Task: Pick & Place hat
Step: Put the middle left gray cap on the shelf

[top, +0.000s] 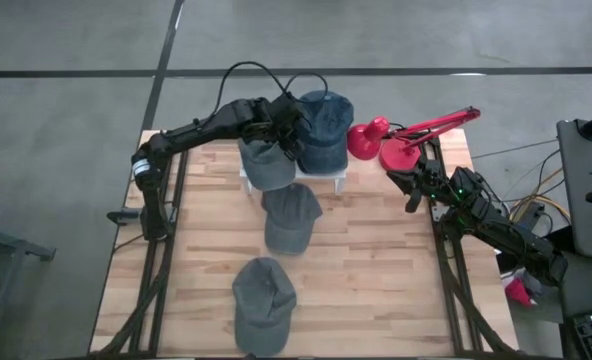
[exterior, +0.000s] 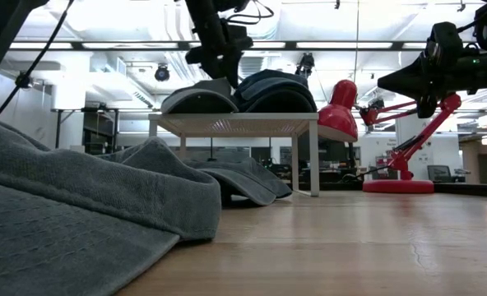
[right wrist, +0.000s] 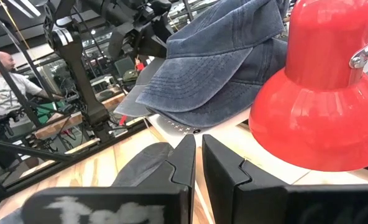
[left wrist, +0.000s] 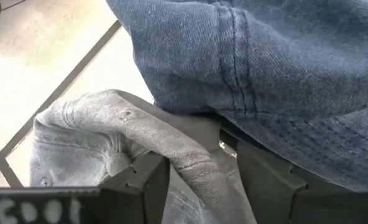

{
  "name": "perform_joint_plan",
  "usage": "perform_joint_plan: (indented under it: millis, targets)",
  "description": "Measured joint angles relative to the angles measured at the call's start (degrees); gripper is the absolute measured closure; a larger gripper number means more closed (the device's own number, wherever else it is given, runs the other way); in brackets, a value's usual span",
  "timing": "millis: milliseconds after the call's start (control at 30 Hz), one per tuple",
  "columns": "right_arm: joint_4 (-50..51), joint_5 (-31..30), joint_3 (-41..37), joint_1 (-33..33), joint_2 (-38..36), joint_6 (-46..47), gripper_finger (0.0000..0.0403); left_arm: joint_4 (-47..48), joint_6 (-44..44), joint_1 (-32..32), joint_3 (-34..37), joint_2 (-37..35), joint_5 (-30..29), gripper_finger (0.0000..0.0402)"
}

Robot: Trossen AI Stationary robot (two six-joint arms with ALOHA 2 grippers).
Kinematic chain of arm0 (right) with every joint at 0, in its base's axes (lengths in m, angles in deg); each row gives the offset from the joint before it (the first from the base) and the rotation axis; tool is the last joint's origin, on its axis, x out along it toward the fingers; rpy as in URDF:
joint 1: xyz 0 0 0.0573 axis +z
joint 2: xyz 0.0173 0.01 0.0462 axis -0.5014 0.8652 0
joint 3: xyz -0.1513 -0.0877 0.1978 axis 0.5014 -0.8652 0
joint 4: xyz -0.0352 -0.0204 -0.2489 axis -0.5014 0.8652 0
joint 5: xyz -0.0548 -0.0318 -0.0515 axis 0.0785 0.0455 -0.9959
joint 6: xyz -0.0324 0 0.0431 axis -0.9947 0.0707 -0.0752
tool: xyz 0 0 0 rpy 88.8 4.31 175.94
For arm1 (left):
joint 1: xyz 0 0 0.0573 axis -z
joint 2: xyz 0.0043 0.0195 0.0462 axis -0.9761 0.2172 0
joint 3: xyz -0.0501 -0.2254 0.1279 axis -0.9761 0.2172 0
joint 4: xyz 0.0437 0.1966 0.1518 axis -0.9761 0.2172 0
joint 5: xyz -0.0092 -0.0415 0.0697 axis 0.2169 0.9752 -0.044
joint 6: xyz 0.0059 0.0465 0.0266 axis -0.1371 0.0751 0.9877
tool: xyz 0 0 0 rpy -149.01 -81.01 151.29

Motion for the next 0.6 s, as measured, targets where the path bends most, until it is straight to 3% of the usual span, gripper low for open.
perform_joint_plan:
  millis: [267,600]
  targets:
    - [0.00,0.01,-0.01,0.00,0.00,0.37,0.0376,-0.91,1.59,-0.07,-0.94,-0.02,-0.11,0.0159]
    - [0.00,0.00,-0.01,0.00,0.00,0.37,0.0376,-1.00,3.23,-0.07,-4.16,-0.15,-0.20,0.0134]
